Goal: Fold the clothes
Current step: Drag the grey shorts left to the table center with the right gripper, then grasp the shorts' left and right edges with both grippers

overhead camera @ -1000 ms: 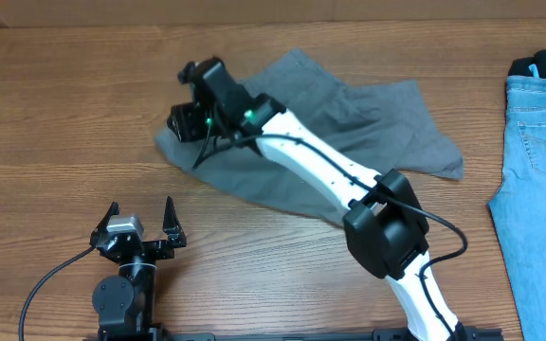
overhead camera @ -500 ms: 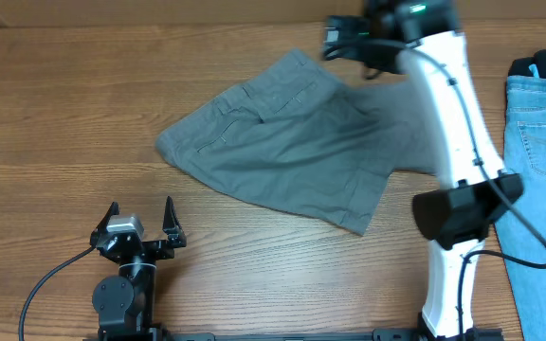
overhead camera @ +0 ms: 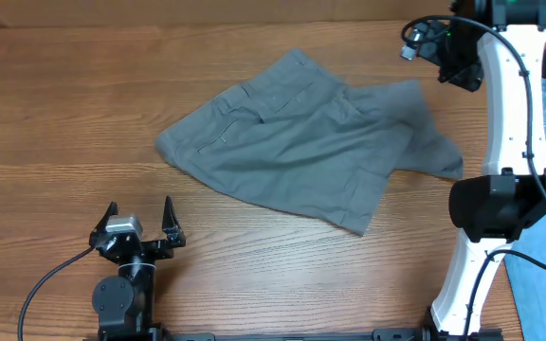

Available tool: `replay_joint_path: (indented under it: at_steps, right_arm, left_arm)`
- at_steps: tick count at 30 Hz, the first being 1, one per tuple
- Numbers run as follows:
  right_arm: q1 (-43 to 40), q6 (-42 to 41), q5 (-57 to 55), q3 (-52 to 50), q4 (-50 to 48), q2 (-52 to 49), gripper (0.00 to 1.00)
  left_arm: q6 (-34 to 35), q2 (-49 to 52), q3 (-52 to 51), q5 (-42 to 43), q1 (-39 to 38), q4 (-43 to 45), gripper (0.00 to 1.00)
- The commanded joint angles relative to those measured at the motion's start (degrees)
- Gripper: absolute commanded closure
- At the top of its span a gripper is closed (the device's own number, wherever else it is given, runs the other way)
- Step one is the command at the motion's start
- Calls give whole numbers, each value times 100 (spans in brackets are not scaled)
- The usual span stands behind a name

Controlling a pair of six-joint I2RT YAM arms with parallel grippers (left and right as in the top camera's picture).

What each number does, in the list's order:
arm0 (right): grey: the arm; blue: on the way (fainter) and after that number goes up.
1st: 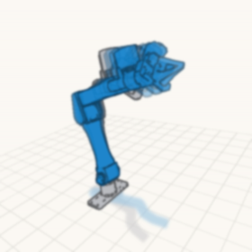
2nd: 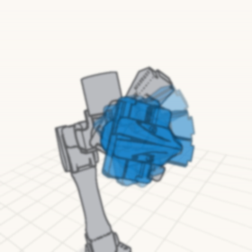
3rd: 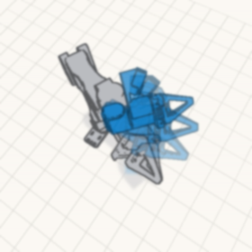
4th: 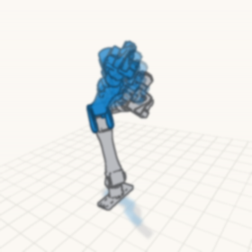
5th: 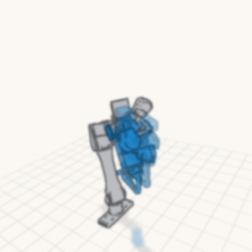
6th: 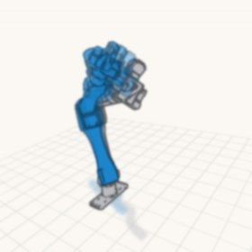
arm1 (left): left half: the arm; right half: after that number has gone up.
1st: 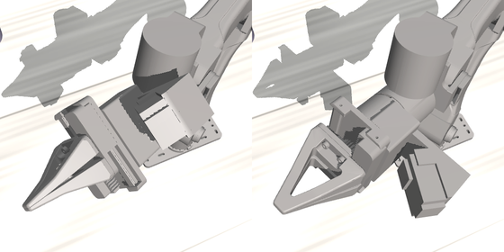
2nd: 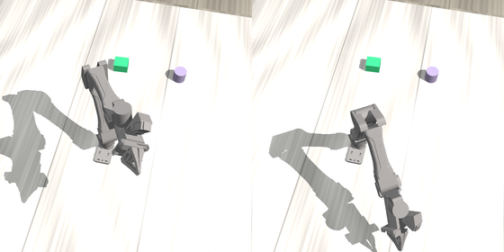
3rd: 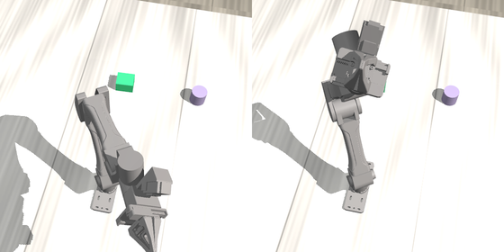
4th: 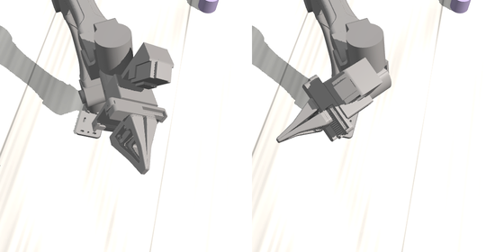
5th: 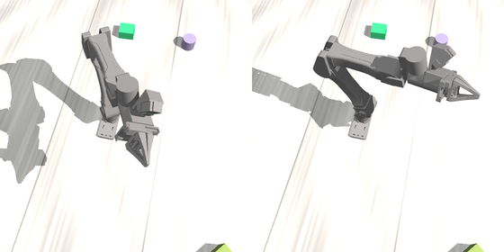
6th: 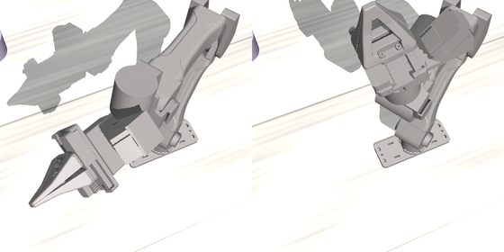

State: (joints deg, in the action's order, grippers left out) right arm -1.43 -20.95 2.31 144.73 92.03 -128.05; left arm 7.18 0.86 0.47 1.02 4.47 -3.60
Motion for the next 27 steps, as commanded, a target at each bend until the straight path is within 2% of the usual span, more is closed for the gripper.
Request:
replay_joint_path:
  at_steps: [1, 6, 11, 15, 20, 23, 27]
  right_arm:
    - [-48, -4, 37, -20, 94, -28, 0]
    - [-46, -9, 37, -37, 179, -28, 0]
    - [-46, -9, 39, -37, 205, -28, 0]
    - [-46, -9, 39, -37, 282, -28, 0]
    - [-46, -11, 46, -37, 323, -28, 0]
    - [-46, -9, 149, -37, 472, -28, 0]
    - [-39, -4, 348, -122, 503, -28, 0]
  left_arm:
    - [98, -61, -20, 385, -37, 470, 0]
    - [297, -52, 26, 1394, -37, 1410, 0]
    - [455, 326, 575, 1416, -37, 1394, 0]
    - [308, 1434, 1491, 1421, -37, 1165, 0]
    - [-297, 3711, 3405, 2208, -37, -70, 0]
    - [-699, 5184, 4903, 2586, -37, -1298, 0]
    - [-1322, 6909, 6708, 2592, -35, -2999, 0]
